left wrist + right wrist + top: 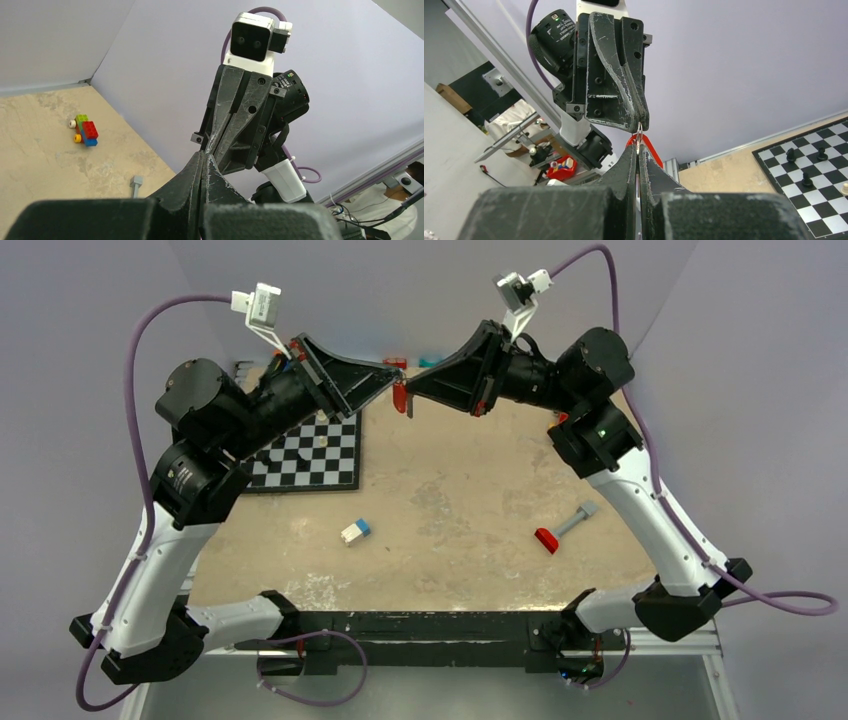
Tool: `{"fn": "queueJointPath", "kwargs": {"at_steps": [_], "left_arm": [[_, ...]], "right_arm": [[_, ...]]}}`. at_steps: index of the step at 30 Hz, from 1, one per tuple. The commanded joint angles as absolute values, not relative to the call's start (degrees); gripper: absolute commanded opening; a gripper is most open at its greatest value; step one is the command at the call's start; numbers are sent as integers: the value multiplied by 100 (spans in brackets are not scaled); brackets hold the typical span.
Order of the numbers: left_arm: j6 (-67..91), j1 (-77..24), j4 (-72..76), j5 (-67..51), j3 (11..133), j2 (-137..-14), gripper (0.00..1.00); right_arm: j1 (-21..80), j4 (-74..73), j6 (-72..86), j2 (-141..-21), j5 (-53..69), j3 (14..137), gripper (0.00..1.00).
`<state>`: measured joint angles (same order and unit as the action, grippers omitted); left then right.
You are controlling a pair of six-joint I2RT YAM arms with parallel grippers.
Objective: Remove the keys from the keyring
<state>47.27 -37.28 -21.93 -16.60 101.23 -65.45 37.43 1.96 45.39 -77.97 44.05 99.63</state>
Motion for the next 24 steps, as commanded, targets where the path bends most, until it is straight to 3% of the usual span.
{"fn": "queueJointPath", "kwargs": {"at_steps": [1, 3, 5, 9, 13, 18, 22, 24], "left_arm": [[4752, -3685, -1788, -1193, 10067, -6440, 0], [4693, -3690, -1844, -1144, 10064, -6407, 0], [4635, -3690, -1935, -1132, 10064, -6375, 12], [4459, -3675, -2149, -1092, 10029, -6269, 53], [4104, -3672, -2437, -971, 10087, -6124, 76], [3447, -3409, -3179, -1577, 10785, -6373, 76], [3394, -2862, -3758, -3313, 11805, -7044, 74], [3569, -2666, -3654, -4177, 12156, -7332, 68]], "right_arm": [[3753, 403, 4563, -7778, 4605, 10100, 0], [3753, 398, 4541, -7774, 4618, 10099, 0], [3753, 364, 4492, -7753, 4644, 10086, 0], [3754, 253, 4379, -7686, 4641, 10006, 0], [3754, 110, 4296, -7616, 4631, 9933, 0], [3668, -486, 3931, -7620, 4794, 10117, 0], [3502, -831, 3764, -7629, 5158, 10247, 0], [3452, -946, 3685, -7591, 5276, 10247, 0]]}}
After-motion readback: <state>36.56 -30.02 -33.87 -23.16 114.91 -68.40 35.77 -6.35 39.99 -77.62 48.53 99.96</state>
